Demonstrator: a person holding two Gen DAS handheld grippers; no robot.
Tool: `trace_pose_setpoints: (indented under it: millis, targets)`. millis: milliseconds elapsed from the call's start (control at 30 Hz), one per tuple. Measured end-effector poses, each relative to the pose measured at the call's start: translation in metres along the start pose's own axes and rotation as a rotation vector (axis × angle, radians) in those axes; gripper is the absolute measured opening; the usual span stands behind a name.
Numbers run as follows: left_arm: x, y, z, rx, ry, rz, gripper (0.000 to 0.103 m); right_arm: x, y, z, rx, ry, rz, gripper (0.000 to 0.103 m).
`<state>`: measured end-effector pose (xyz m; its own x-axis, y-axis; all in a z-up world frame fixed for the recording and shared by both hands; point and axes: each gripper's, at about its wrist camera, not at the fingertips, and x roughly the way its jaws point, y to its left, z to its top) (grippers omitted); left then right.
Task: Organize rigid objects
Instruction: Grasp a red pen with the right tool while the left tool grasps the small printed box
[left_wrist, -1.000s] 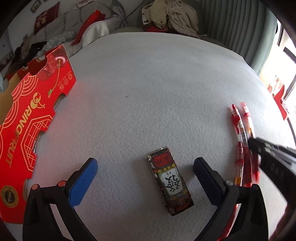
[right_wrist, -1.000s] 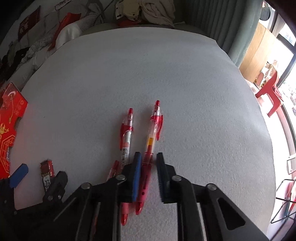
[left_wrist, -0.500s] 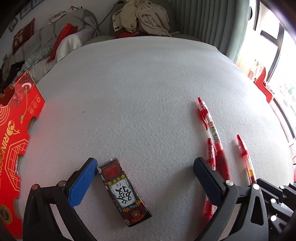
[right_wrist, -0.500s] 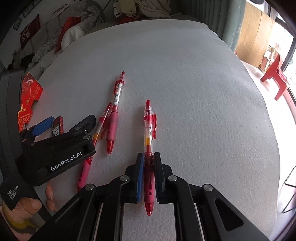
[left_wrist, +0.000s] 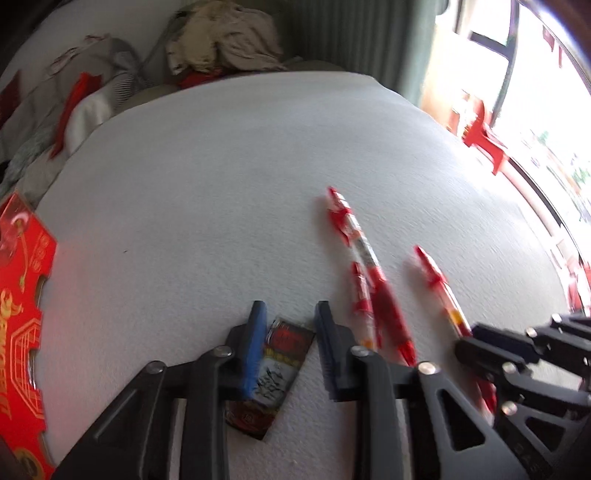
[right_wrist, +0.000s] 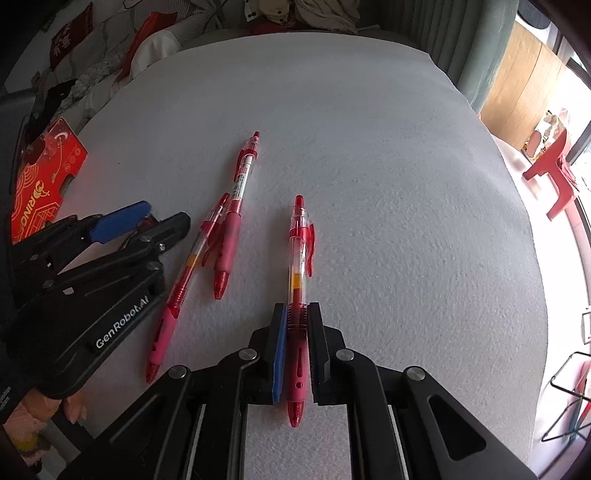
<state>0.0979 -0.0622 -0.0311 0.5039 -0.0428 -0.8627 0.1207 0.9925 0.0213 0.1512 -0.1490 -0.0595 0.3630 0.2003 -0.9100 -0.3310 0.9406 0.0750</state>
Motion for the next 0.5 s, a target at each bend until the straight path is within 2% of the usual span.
trace_pose_setpoints:
  millis: [100, 200, 333, 500]
  targets:
    - [-0.008, 0.006, -0.002, -0.025, 0.012, -0.04, 0.026, -0.003, 0.004, -0.007, 0.018, -0.034, -0.012, 0.011]
    - [-0.03, 0.009, -0.011, -0.03, -0.04, -0.045, 0.026, -0.014, -0.004, -0.02, 0.12, -0.081, 0.037, 0.011]
    - [-0.059, 0.011, -0.021, -0.038, -0.098, -0.045, 0.026, -0.037, -0.009, -0.037, 0.182, -0.141, 0.059, 0.011]
    - [-0.083, 0.008, -0.044, -0.066, -0.131, -0.076, 0.026, -0.056, -0.005, -0.058, 0.237, -0.159, 0.095, 0.011]
